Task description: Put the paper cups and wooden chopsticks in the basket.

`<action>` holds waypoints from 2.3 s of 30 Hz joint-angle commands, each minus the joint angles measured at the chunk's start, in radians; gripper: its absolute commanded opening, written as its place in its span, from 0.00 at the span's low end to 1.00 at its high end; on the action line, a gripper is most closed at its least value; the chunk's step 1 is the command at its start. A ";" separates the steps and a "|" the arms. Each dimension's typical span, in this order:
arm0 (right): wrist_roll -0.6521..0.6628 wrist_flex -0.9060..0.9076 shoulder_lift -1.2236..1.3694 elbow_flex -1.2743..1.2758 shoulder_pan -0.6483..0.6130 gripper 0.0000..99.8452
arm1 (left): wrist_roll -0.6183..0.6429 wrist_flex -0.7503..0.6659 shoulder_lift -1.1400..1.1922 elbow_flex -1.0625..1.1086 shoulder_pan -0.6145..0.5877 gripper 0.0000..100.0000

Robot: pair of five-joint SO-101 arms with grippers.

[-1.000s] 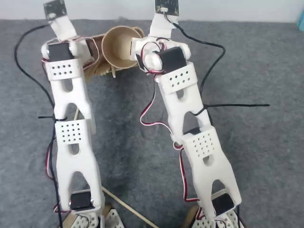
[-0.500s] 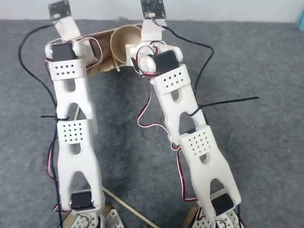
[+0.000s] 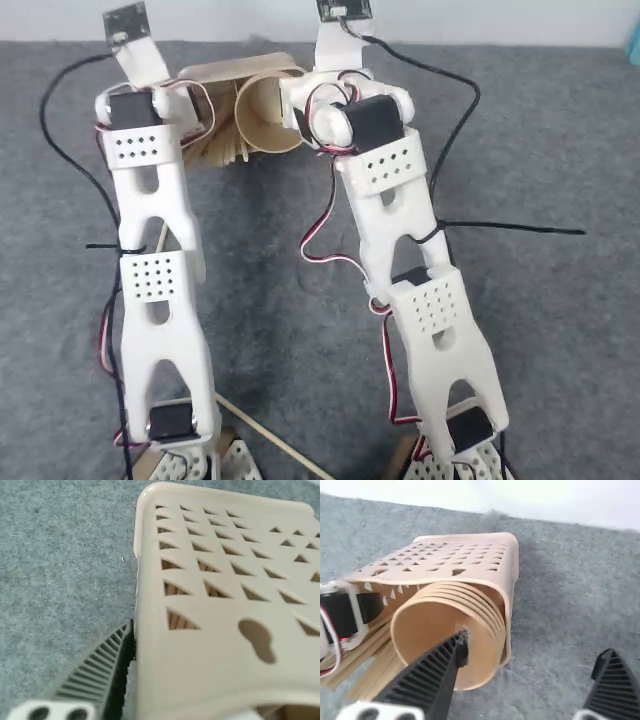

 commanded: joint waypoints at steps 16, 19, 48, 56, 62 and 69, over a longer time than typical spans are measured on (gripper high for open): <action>0.015 0.111 0.033 -0.034 0.110 0.38 | 0.000 -0.005 -0.005 -0.012 -0.011 0.01; 0.015 0.111 0.102 -0.035 0.091 0.38 | 0.000 -0.005 -0.005 -0.012 -0.011 0.01; 0.023 0.027 0.007 -0.038 0.079 0.38 | 0.000 -0.005 -0.005 -0.012 -0.009 0.01; 0.023 0.131 -0.082 -0.037 0.035 0.38 | 0.000 -0.005 -0.005 -0.012 -0.006 0.01; 0.026 0.119 -0.067 -0.037 0.004 0.38 | 0.000 -0.005 -0.005 -0.012 -0.011 0.01; 0.123 -0.107 0.079 -0.035 0.001 0.38 | 0.000 0.003 -0.020 -0.010 -0.011 0.01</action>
